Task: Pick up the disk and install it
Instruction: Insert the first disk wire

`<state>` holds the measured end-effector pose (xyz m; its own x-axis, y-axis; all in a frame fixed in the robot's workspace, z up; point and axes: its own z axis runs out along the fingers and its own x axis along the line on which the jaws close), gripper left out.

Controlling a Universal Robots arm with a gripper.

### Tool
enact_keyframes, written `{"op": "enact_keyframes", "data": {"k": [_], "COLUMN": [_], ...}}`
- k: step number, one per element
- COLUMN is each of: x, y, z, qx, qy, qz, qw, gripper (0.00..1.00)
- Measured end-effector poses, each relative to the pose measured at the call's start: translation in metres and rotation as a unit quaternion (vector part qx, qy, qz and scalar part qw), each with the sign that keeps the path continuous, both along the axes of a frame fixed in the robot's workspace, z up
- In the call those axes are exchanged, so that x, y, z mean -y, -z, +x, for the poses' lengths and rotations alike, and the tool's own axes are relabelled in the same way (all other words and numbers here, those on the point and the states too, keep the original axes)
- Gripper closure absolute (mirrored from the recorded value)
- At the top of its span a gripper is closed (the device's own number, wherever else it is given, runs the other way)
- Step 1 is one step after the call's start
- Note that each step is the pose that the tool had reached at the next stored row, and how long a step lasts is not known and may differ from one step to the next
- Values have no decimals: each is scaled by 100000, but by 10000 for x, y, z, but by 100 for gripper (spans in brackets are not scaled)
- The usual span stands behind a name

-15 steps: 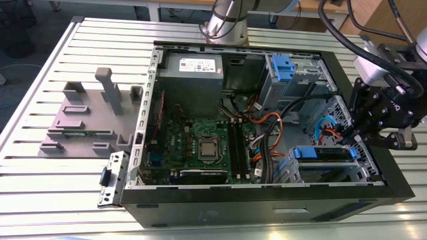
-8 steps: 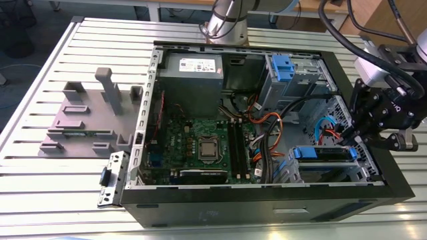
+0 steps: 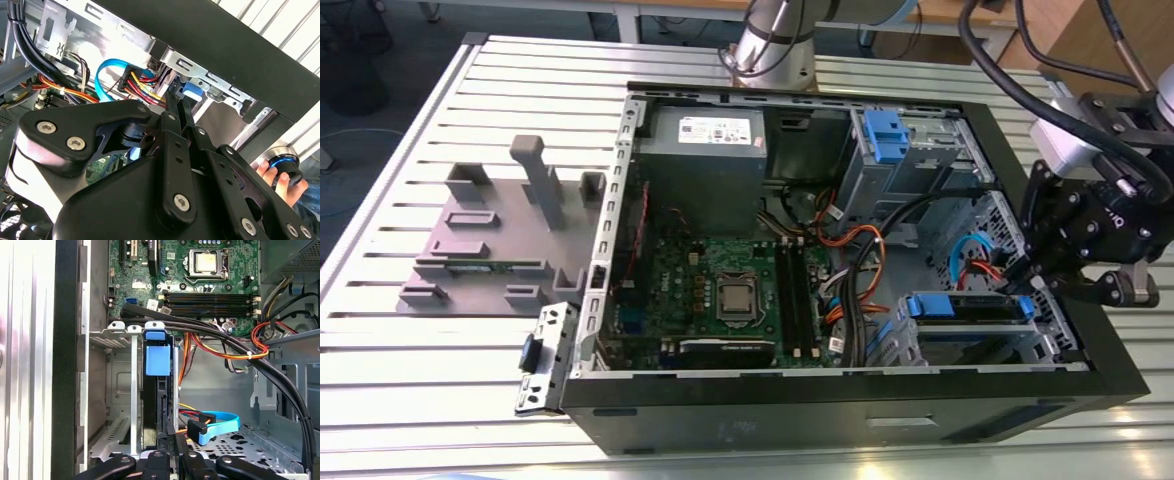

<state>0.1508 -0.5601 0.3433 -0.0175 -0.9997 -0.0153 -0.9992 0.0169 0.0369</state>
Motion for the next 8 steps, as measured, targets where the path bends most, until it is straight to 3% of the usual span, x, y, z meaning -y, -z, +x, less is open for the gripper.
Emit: {"op": "enact_keyframes", "data": {"k": [8], "x": [30], "y": [24], "z": [-4], "qx": [0], "qy": [-3], "qz": [-47], "qw": [100000], "gripper": [83]}}
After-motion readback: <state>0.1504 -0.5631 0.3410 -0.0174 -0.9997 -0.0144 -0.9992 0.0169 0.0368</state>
